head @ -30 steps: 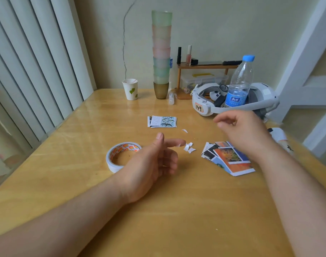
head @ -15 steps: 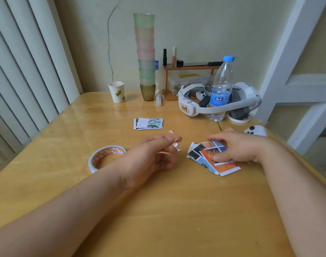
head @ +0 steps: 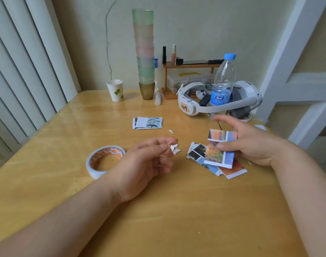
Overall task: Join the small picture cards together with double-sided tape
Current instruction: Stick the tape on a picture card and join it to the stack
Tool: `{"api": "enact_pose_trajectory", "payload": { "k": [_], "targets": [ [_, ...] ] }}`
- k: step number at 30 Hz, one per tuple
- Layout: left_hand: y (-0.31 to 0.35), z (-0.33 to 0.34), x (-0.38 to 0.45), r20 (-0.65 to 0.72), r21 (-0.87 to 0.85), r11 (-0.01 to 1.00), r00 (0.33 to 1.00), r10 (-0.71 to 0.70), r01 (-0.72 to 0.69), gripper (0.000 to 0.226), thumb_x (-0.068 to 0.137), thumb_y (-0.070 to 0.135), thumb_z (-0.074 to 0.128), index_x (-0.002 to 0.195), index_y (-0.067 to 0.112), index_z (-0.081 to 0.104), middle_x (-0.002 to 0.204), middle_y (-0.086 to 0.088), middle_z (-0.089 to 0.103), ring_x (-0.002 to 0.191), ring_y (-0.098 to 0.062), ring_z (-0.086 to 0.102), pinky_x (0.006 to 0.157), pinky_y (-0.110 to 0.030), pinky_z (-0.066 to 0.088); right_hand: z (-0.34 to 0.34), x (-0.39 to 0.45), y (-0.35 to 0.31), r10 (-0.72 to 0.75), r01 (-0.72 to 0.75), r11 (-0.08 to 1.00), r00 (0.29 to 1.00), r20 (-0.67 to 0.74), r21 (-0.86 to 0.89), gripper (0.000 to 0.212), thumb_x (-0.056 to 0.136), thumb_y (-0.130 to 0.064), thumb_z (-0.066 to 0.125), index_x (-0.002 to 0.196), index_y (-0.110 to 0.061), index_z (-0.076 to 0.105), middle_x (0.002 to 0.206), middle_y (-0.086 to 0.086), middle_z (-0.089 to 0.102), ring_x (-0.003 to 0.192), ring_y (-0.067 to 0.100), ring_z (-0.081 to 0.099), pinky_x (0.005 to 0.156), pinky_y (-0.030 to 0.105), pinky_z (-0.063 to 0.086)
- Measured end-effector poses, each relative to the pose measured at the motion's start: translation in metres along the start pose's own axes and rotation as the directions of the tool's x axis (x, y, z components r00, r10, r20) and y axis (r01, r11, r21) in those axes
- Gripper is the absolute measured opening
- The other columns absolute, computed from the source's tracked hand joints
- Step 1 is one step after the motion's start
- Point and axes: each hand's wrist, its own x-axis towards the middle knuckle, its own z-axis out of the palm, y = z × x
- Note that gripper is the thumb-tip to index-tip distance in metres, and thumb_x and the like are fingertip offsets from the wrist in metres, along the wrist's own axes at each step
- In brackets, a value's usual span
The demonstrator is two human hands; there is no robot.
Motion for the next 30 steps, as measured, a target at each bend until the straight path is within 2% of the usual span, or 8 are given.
{"api": "enact_pose_trajectory", "payload": {
  "k": [2, 4, 7, 9, 13, 16, 19, 30],
  "targets": [
    [0.000, 0.003, -0.003, -0.003, 0.014, 1.000, 1.000, 0.023, -0.023, 0.030, 0.086, 0.021, 0.068, 0.113, 0.017, 0.079, 0.091, -0.003, 0.063, 0.077, -0.018, 0.058, 0.078, -0.035, 0.047, 0.018, -0.006, -0.009, -0.072, 0.074, 0.989, 0.997, -0.020, 0.129, 0.070, 0.090, 0.013, 0.066, 0.125, -0.048, 0.063, 0.118, 0.022, 0.069, 0.103, 0.045, 0.073, 0.099, 0.066, 0.051],
    [0.002, 0.004, -0.006, -0.016, 0.035, 0.998, 0.999, 0.049, -0.049, 0.034, 0.082, 0.017, 0.071, 0.115, 0.017, 0.079, 0.096, -0.003, 0.065, 0.083, -0.018, 0.059, 0.079, -0.034, 0.047, 0.040, -0.010, -0.016, -0.139, 0.144, 0.977, 0.989, -0.042, 0.159, 0.052, 0.090, 0.012, 0.065, 0.110, -0.036, 0.067, 0.100, 0.024, 0.068, 0.095, 0.051, 0.072, 0.084, 0.062, 0.051],
    [0.009, 0.003, -0.011, -0.011, 0.028, 0.995, 0.995, 0.096, -0.095, 0.058, 0.062, 0.014, 0.075, 0.120, 0.017, 0.079, 0.117, 0.000, 0.068, 0.107, -0.017, 0.059, 0.095, -0.035, 0.048, 0.072, -0.012, -0.022, -0.192, 0.206, 0.967, 0.975, -0.108, 0.147, 0.030, 0.090, 0.007, 0.067, 0.085, -0.023, 0.066, 0.086, 0.011, 0.071, 0.078, 0.033, 0.074, 0.065, 0.041, 0.053],
    [0.016, 0.001, -0.015, 0.005, 0.006, 0.991, 0.991, 0.136, -0.136, 0.065, 0.057, 0.022, 0.069, 0.121, 0.020, 0.079, 0.126, 0.004, 0.068, 0.119, -0.018, 0.053, 0.111, -0.040, 0.041, 0.088, -0.014, -0.023, -0.226, 0.245, 0.963, 0.961, -0.158, 0.113, 0.027, 0.088, 0.002, 0.071, 0.077, -0.021, 0.069, 0.080, 0.003, 0.073, 0.075, 0.025, 0.072, 0.063, 0.038, 0.053],
    [0.024, -0.002, -0.021, 0.059, 0.218, 0.948, 0.973, 0.223, -0.231, 0.048, 0.078, 0.031, 0.064, 0.124, 0.028, 0.077, 0.132, 0.004, 0.068, 0.132, -0.017, 0.057, 0.116, -0.046, 0.038, 0.106, -0.019, -0.026, -0.208, 0.226, 0.949, 0.972, -0.106, 0.218, 0.022, 0.094, 0.002, 0.063, 0.089, -0.017, 0.075, 0.077, 0.007, 0.074, 0.066, 0.023, 0.071, 0.058, 0.033, 0.053],
    [0.022, -0.008, -0.023, 0.039, 0.561, 0.772, 0.941, 0.335, -0.298, 0.035, 0.091, 0.048, 0.061, 0.122, 0.043, 0.076, 0.145, 0.008, 0.048, 0.145, -0.006, 0.040, 0.123, -0.045, 0.034, 0.110, -0.021, -0.029, -0.183, 0.201, 0.918, 0.979, -0.085, 0.342, 0.020, 0.098, 0.002, 0.058, 0.095, -0.011, 0.073, 0.085, 0.011, 0.074, 0.068, 0.024, 0.072, 0.060, 0.033, 0.055],
    [0.022, -0.014, -0.026, 0.145, 0.789, 0.513, 0.914, 0.379, -0.338, 0.038, 0.097, 0.058, 0.049, 0.130, 0.055, 0.067, 0.150, 0.014, 0.037, 0.146, -0.011, 0.034, 0.123, -0.046, 0.031, 0.110, -0.022, -0.033, -0.170, 0.200, 0.887, 0.980, -0.108, 0.417, 0.021, 0.099, 0.002, 0.056, 0.097, -0.015, 0.068, 0.089, 0.008, 0.075, 0.072, 0.018, 0.070, 0.057, 0.030, 0.054],
    [0.027, -0.024, -0.027, 0.244, 0.911, 0.188, 0.846, 0.474, -0.367, 0.045, 0.103, 0.056, 0.040, 0.145, 0.052, 0.054, 0.149, 0.009, 0.037, 0.145, -0.019, 0.032, 0.116, -0.041, 0.037, 0.111, -0.025, -0.035, -0.162, 0.207, 0.857, 0.978, -0.135, 0.473, 0.026, 0.098, -0.004, 0.060, 0.119, -0.018, 0.067, 0.097, 0.010, 0.079, 0.086, 0.025, 0.075, 0.069, 0.040, 0.061]
  ]
}}
